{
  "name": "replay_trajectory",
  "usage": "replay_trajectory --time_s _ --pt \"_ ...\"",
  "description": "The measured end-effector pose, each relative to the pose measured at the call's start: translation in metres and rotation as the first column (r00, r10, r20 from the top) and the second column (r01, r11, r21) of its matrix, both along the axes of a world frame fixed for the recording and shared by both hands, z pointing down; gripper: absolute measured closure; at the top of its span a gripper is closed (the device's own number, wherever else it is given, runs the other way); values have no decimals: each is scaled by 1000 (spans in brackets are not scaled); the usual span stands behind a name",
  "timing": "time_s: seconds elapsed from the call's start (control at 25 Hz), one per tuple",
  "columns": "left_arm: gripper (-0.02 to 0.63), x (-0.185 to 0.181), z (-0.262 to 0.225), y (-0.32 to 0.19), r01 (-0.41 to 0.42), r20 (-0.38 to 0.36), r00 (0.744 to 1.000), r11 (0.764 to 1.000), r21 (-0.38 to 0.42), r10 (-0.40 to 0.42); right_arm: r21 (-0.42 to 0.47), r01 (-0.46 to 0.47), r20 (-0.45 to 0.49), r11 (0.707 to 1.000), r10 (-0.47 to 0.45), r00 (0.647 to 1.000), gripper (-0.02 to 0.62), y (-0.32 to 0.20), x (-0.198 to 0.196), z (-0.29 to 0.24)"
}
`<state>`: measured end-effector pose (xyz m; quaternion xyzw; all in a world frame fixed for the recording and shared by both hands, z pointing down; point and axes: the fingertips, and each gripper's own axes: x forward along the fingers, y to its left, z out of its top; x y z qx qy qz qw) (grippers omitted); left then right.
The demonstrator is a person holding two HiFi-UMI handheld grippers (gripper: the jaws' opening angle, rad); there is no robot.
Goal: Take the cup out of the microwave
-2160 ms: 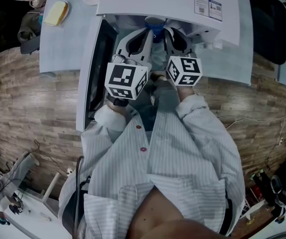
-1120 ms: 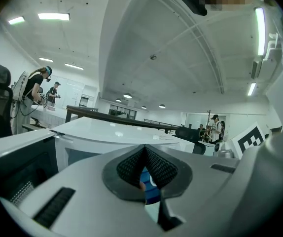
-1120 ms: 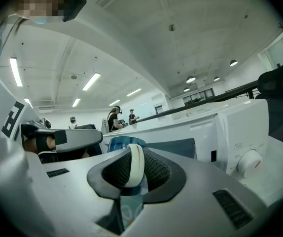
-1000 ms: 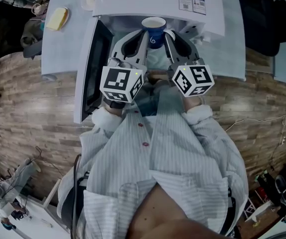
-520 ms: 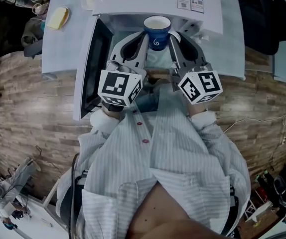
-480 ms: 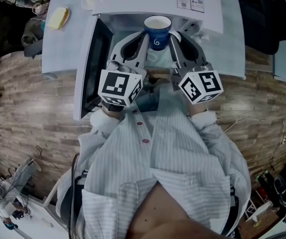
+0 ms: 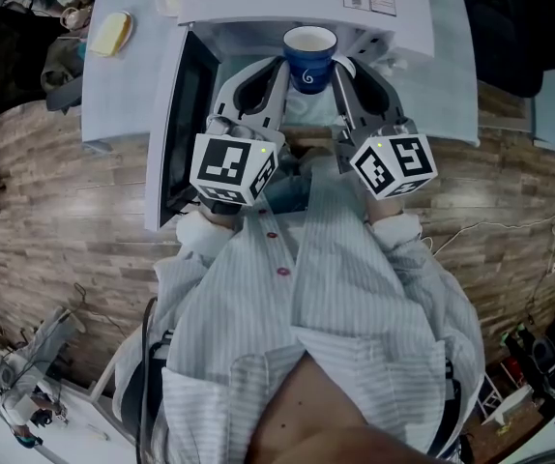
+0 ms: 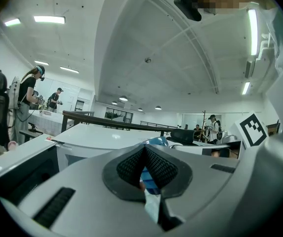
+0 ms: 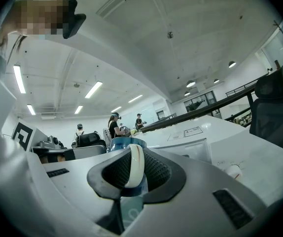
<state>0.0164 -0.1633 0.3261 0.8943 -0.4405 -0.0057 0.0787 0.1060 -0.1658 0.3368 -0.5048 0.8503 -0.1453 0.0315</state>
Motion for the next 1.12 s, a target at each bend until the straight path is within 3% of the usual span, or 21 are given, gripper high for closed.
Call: replay_trajectory --time_s 1.12 --pt "597 -7 6 5 10 10 1000 1000 -6 -10 -7 7 15 1000 -6 1000 515 5 -6 3"
